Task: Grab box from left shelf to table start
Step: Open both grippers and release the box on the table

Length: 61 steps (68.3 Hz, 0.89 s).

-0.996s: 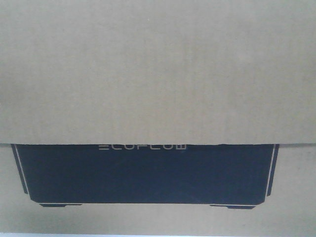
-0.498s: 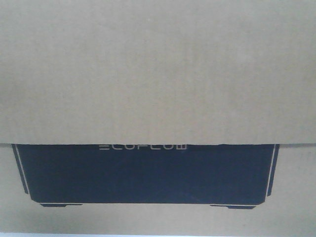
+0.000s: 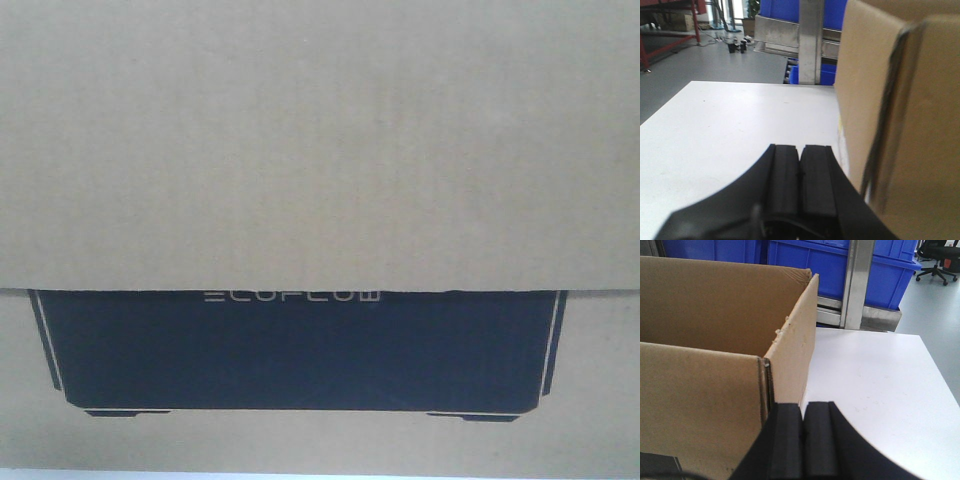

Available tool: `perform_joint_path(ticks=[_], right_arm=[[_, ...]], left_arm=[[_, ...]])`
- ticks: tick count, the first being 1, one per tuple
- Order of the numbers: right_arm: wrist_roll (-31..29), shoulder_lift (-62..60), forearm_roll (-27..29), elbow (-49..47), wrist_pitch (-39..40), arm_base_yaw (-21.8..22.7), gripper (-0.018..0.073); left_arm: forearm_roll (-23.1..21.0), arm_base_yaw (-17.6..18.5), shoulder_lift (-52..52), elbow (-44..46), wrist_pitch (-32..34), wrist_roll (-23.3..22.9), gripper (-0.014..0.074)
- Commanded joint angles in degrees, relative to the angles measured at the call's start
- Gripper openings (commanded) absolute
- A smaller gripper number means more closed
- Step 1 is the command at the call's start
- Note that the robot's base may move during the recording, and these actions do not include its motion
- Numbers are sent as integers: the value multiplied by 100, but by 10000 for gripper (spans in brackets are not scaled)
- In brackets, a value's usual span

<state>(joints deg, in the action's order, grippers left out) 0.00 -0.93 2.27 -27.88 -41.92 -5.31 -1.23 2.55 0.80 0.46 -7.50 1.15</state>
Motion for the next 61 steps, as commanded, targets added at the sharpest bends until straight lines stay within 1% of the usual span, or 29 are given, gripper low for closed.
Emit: perform_joint_path(ticks=[1, 4, 8, 61], right_arm=[[-45, 93, -51, -144, 538, 27, 54], [-45, 93, -51, -144, 538, 27, 54], [-45, 93, -51, -144, 538, 27, 54], [-45, 93, -51, -144, 538, 27, 54]], left_arm=[[-55, -104, 81, -231, 1324, 10, -99], [-55, -152, 81, -181, 1057, 10, -99], [-55, -212, 81, -198, 1114, 10, -99], [-55, -212, 81, -198, 1068, 10, -99]])
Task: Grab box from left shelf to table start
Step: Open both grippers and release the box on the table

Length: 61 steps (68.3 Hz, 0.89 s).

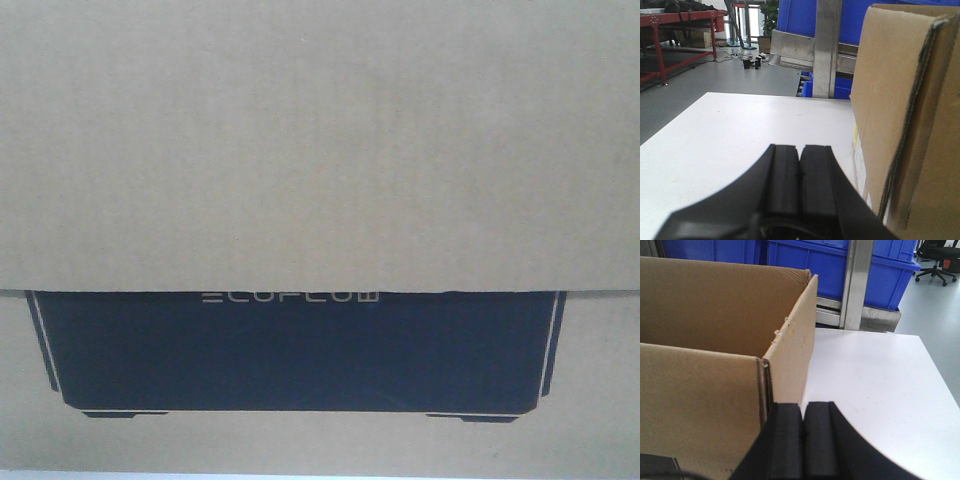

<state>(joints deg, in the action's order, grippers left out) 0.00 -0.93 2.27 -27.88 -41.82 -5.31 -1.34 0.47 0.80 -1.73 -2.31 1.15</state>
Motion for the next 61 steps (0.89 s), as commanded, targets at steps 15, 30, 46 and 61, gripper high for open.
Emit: perform_joint_path(ticks=[15, 30, 46, 61], right_arm=[[-52, 93, -511, 317, 1291, 58, 54], [322, 93, -513, 1449, 2495, 426, 54], [368, 85, -439, 2702, 3746, 502, 54], [368, -27, -165, 2985, 3865, 502, 54]], left_arm=[[-44, -3, 81, 21, 549, 10, -99], [-44, -3, 81, 21, 549, 10, -99], [-44, -3, 81, 21, 549, 10, -99], [-44, -3, 81, 21, 549, 10, -99]])
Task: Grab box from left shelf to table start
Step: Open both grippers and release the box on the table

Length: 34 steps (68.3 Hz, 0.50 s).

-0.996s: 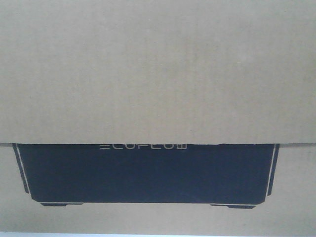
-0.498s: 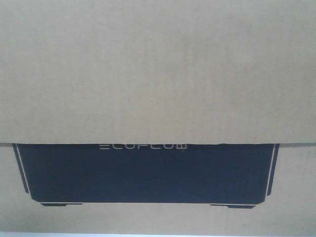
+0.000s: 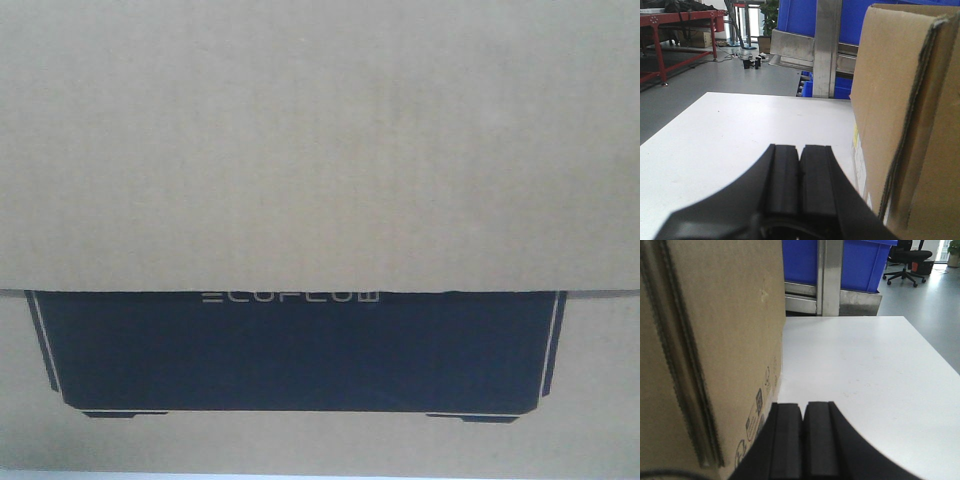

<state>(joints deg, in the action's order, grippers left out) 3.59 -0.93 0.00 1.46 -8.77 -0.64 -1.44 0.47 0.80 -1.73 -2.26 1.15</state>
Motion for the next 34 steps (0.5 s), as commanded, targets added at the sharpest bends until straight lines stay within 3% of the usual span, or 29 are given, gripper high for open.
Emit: perform_joint_path(ticks=[1, 34], right_arm=[[8, -27, 62, 52, 560, 35, 54], [8, -21, 62, 52, 559, 35, 54]], left_arm=[[-34, -3, 81, 21, 544, 10, -99], [-34, -3, 81, 21, 544, 10, -99]])
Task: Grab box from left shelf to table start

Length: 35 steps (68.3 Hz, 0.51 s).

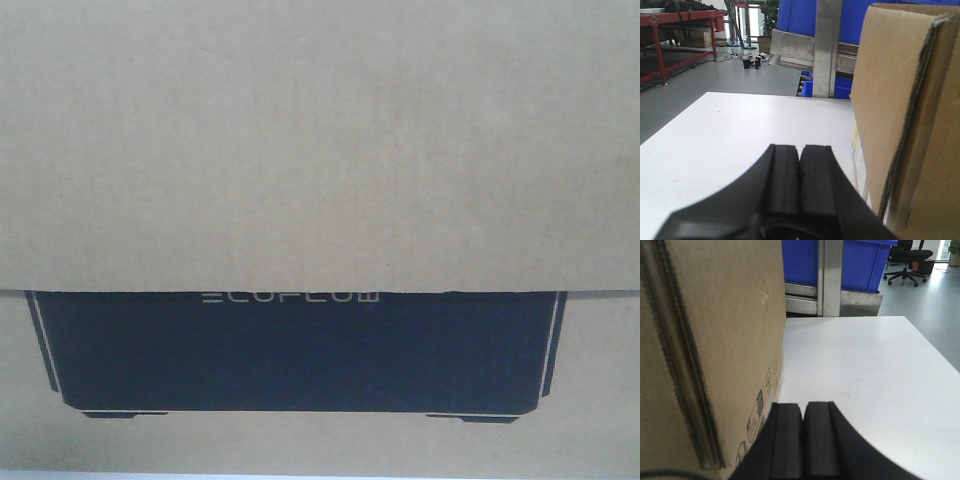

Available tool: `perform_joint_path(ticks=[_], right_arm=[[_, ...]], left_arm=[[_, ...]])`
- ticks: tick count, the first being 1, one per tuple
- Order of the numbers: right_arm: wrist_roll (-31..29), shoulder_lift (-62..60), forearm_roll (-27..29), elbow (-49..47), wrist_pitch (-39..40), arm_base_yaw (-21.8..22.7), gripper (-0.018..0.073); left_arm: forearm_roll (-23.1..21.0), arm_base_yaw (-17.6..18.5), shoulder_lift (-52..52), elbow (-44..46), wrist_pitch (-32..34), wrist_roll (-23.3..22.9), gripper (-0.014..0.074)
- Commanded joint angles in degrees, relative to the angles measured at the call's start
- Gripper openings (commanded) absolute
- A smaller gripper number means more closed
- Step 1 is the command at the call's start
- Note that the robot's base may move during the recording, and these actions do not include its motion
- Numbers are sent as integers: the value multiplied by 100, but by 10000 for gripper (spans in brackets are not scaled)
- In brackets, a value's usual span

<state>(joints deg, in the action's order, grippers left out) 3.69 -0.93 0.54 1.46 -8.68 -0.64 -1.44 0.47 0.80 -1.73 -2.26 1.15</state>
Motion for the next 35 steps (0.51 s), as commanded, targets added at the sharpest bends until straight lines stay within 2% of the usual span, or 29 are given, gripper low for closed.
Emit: perform_joint_path(ticks=[1, 35], right_arm=[[-1, -21, 8, 52, 551, 35, 54], [-1, -21, 8, 52, 551, 35, 54]], left_arm=[[-34, -3, 81, 21, 544, 10, -99], [-34, -3, 81, 21, 544, 10, -99]])
